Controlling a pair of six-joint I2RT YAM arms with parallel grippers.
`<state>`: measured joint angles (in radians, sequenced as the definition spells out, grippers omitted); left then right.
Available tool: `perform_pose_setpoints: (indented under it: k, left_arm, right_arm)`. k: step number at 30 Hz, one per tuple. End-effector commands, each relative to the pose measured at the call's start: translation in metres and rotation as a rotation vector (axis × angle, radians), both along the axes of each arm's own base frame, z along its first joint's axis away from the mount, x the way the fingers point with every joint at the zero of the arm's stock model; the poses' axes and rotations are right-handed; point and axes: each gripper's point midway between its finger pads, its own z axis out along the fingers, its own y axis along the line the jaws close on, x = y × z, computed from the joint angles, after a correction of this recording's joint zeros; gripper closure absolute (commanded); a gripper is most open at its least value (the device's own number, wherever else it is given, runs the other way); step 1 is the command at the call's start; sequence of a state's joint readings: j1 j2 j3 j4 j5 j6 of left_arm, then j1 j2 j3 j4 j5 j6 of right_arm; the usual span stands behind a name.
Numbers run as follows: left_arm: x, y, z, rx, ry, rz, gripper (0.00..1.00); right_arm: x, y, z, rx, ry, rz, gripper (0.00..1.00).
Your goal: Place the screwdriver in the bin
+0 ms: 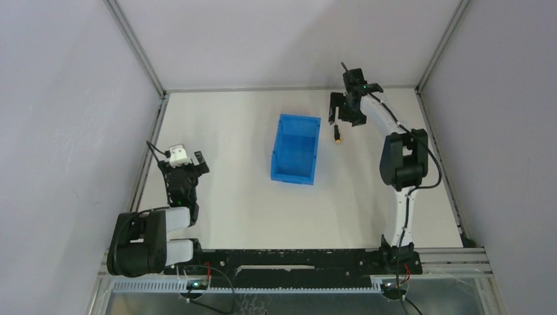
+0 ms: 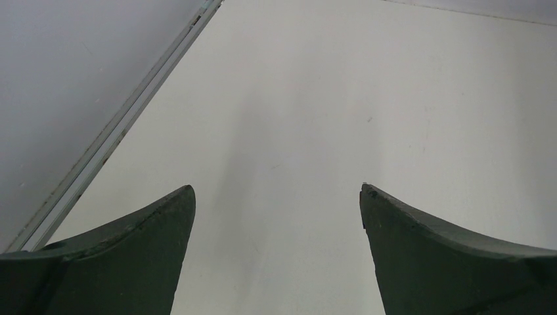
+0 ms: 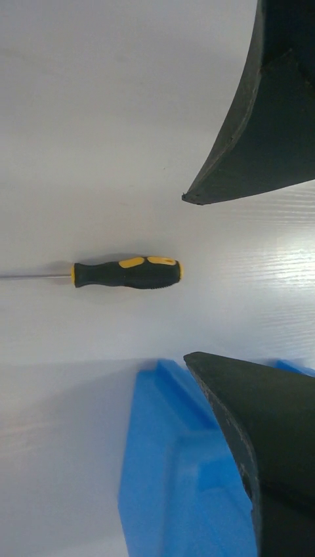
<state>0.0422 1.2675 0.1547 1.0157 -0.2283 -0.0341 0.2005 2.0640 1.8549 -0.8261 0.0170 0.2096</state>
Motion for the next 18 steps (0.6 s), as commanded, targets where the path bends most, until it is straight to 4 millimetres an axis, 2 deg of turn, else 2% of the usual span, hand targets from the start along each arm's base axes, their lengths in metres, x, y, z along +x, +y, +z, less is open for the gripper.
perform_pose_setpoints:
  k: [1, 7, 12, 16, 18]
  left_arm:
    - [0.011, 0.001, 0.029, 0.015, -0.083, -0.005, 0.0]
    - [0.012, 0.001, 0.029, 0.014, -0.084, -0.006, 0.0]
    - [0.012, 0.001, 0.028, 0.014, -0.083, -0.006, 0.0]
    - [0.011, 0.001, 0.028, 0.014, -0.082, -0.006, 0.0]
    - [0.011, 0.001, 0.028, 0.014, -0.082, -0.005, 0.0]
  right_arm:
    - [0.011, 0.003, -0.02, -0.015, 0.049, -0.035, 0.11]
    - [0.027, 0.01, -0.055, -0.025, 0.067, -0.028, 0.18]
    - [0.027, 0.005, -0.081, -0.054, 0.109, -0.034, 0.29]
    - [0.024, 0.004, -0.098, -0.083, 0.137, -0.034, 0.43]
    - [0.022, 0.004, -0.103, -0.093, 0.145, -0.036, 0.59]
